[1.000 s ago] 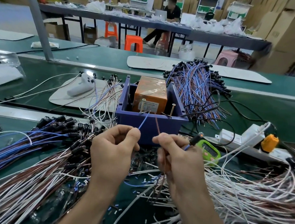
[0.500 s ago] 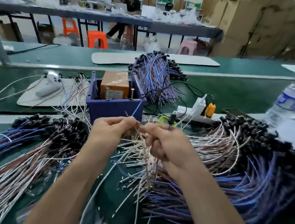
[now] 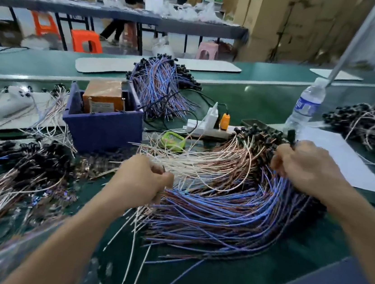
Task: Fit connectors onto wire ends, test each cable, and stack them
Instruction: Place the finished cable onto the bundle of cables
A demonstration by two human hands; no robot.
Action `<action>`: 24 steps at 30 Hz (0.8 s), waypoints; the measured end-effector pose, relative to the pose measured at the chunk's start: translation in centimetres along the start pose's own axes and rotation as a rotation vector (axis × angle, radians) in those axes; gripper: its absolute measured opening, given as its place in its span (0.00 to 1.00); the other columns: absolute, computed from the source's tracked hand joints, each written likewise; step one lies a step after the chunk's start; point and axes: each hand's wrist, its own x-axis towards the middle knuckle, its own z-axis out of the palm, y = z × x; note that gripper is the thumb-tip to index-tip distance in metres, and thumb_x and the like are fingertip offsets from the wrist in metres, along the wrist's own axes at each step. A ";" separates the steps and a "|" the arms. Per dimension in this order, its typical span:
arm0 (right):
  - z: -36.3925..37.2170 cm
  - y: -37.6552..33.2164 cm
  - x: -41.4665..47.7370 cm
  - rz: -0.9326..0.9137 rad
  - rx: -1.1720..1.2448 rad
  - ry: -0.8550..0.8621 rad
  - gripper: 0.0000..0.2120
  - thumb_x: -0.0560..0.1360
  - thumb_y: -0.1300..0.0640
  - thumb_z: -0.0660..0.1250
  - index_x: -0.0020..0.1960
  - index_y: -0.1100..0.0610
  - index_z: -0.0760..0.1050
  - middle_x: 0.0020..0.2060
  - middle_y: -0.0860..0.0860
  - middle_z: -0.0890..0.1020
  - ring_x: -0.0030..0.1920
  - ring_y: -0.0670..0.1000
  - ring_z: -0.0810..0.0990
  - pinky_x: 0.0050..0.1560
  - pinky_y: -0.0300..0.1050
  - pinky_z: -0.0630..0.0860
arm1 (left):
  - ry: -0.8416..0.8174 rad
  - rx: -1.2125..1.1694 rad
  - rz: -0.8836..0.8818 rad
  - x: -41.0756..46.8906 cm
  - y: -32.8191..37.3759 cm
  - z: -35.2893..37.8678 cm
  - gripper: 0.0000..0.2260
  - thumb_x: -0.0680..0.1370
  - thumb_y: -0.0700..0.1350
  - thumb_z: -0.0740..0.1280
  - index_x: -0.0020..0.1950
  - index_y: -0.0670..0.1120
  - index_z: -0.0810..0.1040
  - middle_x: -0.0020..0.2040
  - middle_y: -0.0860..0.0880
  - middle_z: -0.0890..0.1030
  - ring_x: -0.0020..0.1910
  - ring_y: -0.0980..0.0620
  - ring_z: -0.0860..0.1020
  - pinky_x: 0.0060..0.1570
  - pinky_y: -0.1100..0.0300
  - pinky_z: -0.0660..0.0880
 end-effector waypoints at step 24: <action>11.4 -6.1 -5.2 -0.549 0.035 -0.103 0.08 0.76 0.47 0.67 0.51 0.46 0.84 0.38 0.43 0.85 0.41 0.48 0.82 0.43 0.45 0.79 | 0.281 0.301 0.347 0.2 -2.0 2.7 0.06 0.75 0.53 0.71 0.46 0.61 0.88 0.63 0.61 0.79 0.66 0.55 0.69 0.69 0.58 0.61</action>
